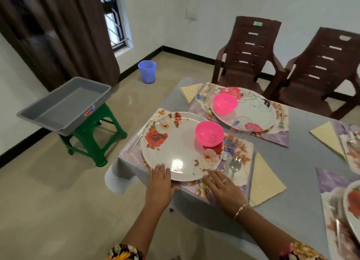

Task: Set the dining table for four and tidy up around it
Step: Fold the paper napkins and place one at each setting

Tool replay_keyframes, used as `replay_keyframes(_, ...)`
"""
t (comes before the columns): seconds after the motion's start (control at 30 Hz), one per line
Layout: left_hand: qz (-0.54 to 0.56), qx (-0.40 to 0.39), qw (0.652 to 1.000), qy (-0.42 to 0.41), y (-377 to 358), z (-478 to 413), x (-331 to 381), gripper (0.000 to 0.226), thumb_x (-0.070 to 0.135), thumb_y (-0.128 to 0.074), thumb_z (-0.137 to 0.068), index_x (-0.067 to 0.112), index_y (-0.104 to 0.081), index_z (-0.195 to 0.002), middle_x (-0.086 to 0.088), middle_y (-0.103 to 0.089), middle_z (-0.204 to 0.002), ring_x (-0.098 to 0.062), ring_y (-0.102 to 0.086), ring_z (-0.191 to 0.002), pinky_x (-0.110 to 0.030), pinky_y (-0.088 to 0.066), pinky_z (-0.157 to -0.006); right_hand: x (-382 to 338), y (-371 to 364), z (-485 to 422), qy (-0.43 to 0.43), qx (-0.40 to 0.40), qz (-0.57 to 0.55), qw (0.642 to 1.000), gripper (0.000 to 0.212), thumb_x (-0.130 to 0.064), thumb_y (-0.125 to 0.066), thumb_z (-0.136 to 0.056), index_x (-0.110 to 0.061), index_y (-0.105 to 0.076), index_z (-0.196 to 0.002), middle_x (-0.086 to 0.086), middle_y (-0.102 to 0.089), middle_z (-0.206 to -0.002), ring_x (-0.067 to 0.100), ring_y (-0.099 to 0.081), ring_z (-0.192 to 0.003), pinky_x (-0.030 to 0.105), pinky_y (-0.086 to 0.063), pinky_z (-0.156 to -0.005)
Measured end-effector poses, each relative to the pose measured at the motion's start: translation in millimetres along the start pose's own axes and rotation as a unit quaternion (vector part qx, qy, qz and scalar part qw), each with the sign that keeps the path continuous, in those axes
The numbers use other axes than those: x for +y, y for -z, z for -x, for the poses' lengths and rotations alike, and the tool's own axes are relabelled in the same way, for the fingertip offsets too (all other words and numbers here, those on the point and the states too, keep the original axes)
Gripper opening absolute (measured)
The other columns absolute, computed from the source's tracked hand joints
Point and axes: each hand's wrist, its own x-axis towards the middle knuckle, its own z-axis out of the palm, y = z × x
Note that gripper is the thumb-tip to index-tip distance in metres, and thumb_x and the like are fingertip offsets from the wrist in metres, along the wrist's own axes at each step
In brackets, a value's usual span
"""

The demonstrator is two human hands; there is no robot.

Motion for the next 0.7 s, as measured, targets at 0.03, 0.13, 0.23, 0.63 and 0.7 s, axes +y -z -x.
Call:
replay_keyframes(0.03, 0.004, -0.006, 1.000, -0.011, -5, 4, 12, 0.080, 0.052, -0.081, -0.061, 0.002, -0.060, -0.121, -0.023, -0.054, -0.130, -0.037, -0.054, -0.120, -0.051, -0.042, -0.102, 3, 0, 9, -0.009, 0.004, -0.008, 1.000, 0.041, -0.027, -0.065, -0.073, -0.010, -0.067, -0.110, 0.015, -0.067, -0.112, 0.030, -0.066, -0.100, 0.040, -0.054, -0.082)
replay_keyframes(0.13, 0.035, 0.024, 0.998, -0.048, -21, 12, 53, 0.091, 0.048, -0.090, -0.040, 0.002, -0.063, -0.114, -0.021, -0.066, -0.112, -0.037, -0.065, -0.101, -0.045, -0.042, -0.099, 15, 5, 40, -0.027, -0.002, -0.031, 0.999, 0.038, -0.028, -0.048, -0.078, -0.010, -0.060, -0.110, 0.015, -0.068, -0.110, 0.030, -0.067, -0.097, 0.041, -0.057, -0.074)
replay_keyframes(0.23, 0.055, 0.042, 0.994, -0.088, -22, 19, 98, 0.104, 0.052, -0.085, -0.050, 0.001, -0.039, -0.129, -0.023, -0.059, -0.125, -0.039, -0.058, -0.114, -0.039, -0.010, -0.110, 33, 10, 72, -0.047, 0.013, -0.030, 0.998, 0.039, -0.025, -0.042, -0.079, -0.011, -0.057, -0.112, 0.015, -0.067, -0.111, 0.029, -0.066, -0.099, 0.038, -0.057, -0.078)
replay_keyframes(0.63, 0.089, 0.001, 0.956, -0.279, -12, 68, 328, 0.069, 0.058, -0.009, -0.096, 0.007, -0.038, -0.132, -0.022, -0.049, -0.137, -0.032, -0.024, -0.136, -0.035, -0.006, -0.113, 115, 74, 295, -0.272, 0.058, -0.016, 0.961, 0.044, -0.025, -0.066, -0.073, -0.016, -0.049, -0.113, 0.013, -0.062, -0.113, 0.030, -0.063, -0.099, 0.035, -0.054, -0.080)
replay_keyframes(0.7, 0.116, 0.004, 0.945, -0.306, -6, 82, 375, 0.068, 0.057, -0.007, -0.096, 0.008, -0.039, -0.131, -0.020, -0.050, -0.135, -0.026, -0.031, -0.132, -0.033, -0.005, -0.113, 124, 89, 336, -0.297, 0.071, -0.005, 0.952, 0.047, -0.022, -0.070, -0.070, -0.017, -0.051, -0.112, 0.009, -0.059, -0.112, 0.026, -0.058, -0.099, 0.031, -0.052, -0.081)
